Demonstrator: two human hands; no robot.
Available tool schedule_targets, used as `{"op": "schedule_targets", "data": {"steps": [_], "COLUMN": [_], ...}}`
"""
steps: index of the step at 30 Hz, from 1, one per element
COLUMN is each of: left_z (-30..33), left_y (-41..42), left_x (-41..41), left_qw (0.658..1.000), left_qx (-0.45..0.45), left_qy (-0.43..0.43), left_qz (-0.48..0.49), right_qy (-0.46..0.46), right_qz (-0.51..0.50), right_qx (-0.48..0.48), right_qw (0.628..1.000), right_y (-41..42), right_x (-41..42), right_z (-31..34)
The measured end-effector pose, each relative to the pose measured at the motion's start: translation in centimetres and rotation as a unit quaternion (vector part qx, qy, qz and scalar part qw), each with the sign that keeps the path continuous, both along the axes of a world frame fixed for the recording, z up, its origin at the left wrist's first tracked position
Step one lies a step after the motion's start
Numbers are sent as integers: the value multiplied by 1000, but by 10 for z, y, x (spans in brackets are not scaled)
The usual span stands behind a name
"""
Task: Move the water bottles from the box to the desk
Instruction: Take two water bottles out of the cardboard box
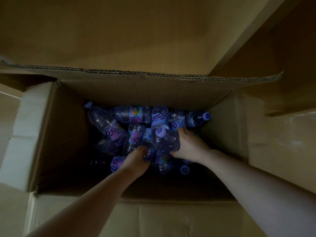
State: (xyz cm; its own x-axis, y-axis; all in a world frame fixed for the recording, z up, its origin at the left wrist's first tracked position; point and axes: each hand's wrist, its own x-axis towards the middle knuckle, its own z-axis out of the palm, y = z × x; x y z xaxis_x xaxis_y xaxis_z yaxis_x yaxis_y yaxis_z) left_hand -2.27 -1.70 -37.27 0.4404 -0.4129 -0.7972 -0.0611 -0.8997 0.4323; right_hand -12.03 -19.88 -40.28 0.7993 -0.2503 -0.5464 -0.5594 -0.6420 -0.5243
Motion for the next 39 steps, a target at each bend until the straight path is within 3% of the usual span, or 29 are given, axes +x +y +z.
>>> {"op": "schedule_targets", "data": {"steps": [3,7,9,11,15,18,21,23,26,31,36,39], "left_z": [20,40,45,49,49,46,30,18,0,-29,-39,-35], "left_y": [-6,-10,-11,-11,-2,10,24,34,45,42,37,38], "left_x": [6,15,20,25,31,35,43,48,53,67,76,75], "left_qw": [991,971,961,960,959,973,967,955,936,934,934,932], "left_qx": [-71,-130,-160,-179,-142,-29,6,-3,-29,-54,-66,-70], "left_qy": [84,171,177,119,-21,-43,-51,-55,-51,-43,-43,-51], "left_qz": [78,107,140,181,243,226,248,290,346,352,347,353], "right_qy": [-19,-8,36,64,43,55,76,80,128,181,170,182], "right_qz": [-107,-191,-219,-228,-258,-240,-221,-240,-320,-368,-372,-364], "right_qx": [132,286,313,338,262,236,252,141,-6,21,-28,19], "right_qw": [985,939,923,911,929,940,939,957,939,912,912,913], "right_y": [0,10,19,30,74,95,90,76,56,47,63,48], "right_x": [24,50,61,71,92,95,85,77,73,87,93,87], "right_z": [26,57,71,79,79,74,61,41,6,-44,-64,-59]}}
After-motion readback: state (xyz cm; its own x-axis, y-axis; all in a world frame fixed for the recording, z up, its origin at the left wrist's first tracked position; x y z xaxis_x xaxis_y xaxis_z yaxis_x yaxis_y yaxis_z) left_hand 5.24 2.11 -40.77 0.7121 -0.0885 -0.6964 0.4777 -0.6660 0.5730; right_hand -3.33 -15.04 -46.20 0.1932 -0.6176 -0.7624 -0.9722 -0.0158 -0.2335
